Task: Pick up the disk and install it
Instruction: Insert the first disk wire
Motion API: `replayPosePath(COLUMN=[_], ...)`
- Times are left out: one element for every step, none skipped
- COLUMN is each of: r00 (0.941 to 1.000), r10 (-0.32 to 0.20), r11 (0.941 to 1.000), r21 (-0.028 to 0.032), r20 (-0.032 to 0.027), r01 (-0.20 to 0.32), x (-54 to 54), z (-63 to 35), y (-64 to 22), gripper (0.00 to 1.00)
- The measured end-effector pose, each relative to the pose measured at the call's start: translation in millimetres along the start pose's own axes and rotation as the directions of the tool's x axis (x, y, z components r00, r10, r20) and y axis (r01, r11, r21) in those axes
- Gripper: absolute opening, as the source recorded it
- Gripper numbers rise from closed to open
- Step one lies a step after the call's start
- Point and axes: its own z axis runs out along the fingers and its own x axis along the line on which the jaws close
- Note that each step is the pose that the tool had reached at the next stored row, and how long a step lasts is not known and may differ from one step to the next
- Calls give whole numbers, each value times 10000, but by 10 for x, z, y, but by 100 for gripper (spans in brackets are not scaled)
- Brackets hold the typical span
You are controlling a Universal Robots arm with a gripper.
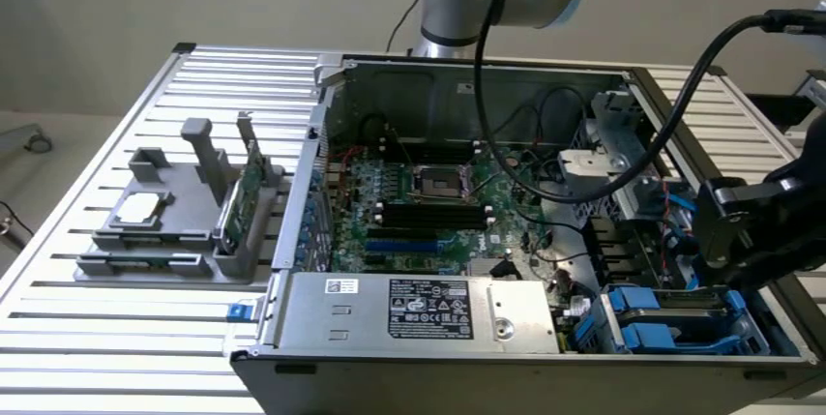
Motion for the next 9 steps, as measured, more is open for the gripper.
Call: replayPosePath(r00=[9998,9994,9985,9974,9958,9940,9920,9894,9867], r10=[180,358,538,716,910,1088,1255,1444,1619], r11=[9998,9994,9986,9974,9959,9941,9921,9895,9868], r21=[-1,0,-2,-2,-5,-6,-7,-10,-13], r20=[18,36,54,72,91,109,127,146,163], r01=[-180,-358,-538,-716,-910,-1088,-1255,-1444,-1619], x=[0,0,0,0,0,0,0,1,0], z=[5,10,15,20,26,31,36,41,47], y=[-1,-1,-2,-2,-3,-3,-4,-4,-5], gripper=[42,42,42,42,42,42,42,42,42])
